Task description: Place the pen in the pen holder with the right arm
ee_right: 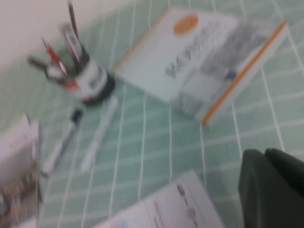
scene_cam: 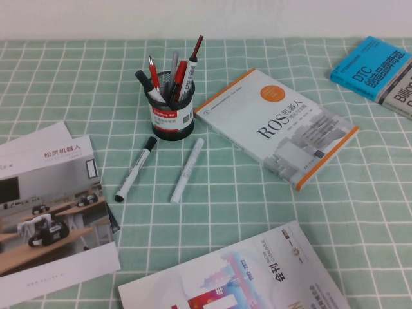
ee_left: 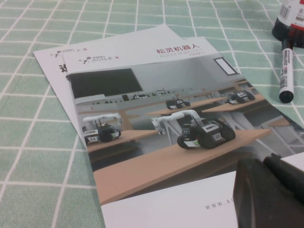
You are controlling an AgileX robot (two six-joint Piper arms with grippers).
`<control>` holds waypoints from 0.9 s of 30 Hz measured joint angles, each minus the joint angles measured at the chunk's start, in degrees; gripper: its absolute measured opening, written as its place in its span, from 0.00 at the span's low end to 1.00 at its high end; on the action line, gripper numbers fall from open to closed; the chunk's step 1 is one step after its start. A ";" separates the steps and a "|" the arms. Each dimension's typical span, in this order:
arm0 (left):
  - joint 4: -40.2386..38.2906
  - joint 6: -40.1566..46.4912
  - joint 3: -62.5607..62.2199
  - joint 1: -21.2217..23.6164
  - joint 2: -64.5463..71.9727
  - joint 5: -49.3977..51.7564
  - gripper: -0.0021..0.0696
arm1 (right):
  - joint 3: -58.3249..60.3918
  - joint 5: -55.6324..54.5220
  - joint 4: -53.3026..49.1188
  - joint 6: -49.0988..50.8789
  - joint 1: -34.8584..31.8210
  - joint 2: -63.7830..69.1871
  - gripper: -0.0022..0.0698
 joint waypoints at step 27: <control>0.00 0.00 0.00 0.00 0.00 0.00 0.02 | -62.85 24.01 -30.07 27.42 31.76 73.19 0.02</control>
